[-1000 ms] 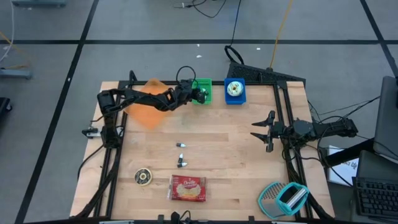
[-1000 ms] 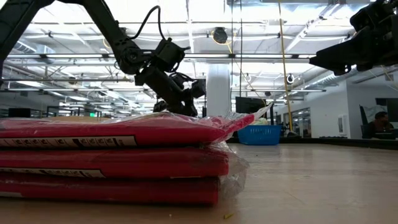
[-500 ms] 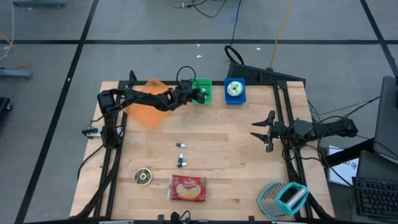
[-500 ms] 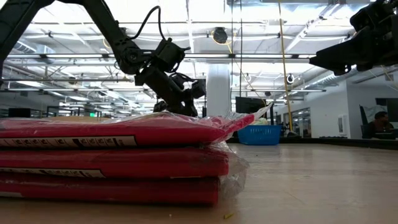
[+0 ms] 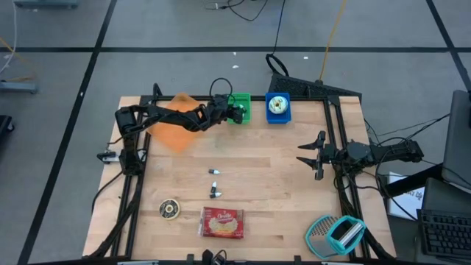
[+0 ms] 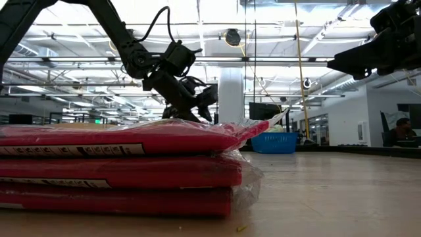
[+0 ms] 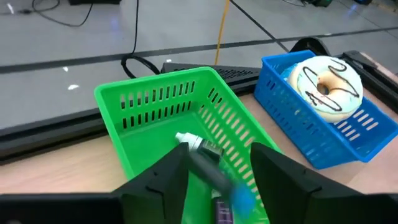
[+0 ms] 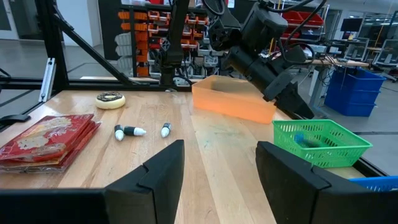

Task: Pick & Place Food Item
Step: Put the black food coloring bottle into the green bin

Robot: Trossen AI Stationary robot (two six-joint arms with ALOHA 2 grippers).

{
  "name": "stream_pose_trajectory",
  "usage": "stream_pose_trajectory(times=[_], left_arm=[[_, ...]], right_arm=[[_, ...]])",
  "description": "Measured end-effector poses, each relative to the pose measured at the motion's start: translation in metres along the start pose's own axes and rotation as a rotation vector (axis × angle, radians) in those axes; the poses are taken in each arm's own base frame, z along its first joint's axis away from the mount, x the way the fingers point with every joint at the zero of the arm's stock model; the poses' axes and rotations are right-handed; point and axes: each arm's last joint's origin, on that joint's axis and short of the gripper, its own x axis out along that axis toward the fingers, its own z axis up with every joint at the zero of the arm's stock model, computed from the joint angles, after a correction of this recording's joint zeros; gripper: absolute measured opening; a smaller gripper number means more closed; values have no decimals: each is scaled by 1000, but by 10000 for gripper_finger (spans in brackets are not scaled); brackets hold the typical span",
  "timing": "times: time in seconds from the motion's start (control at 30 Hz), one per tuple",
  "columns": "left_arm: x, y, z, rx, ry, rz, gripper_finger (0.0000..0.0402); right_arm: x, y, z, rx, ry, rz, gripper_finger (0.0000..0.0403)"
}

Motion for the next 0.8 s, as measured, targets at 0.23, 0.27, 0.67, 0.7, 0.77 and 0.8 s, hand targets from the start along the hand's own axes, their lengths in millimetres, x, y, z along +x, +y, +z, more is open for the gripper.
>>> stream_pose_trajectory(times=[0.23,0.27,0.67,0.7,0.77,0.8], left_arm=[[-10,-6,14,13,-46,-31,196],[-13,-7,17,10,-55,-38,197],[-78,-46,64,-124,-58,-461,198],[-85,-50,66,-138,-48,-508,198],[-97,-59,68,-132,-21,-595,198],[-103,-64,67,-124,-6,-639,198]], right_arm=[[0,0,0,0,0,0,187],[0,0,0,0,0,0,187],[0,0,0,0,0,0,187],[0,0,0,0,0,0,187],[0,0,0,0,0,0,187],[0,0,0,0,0,0,187]])
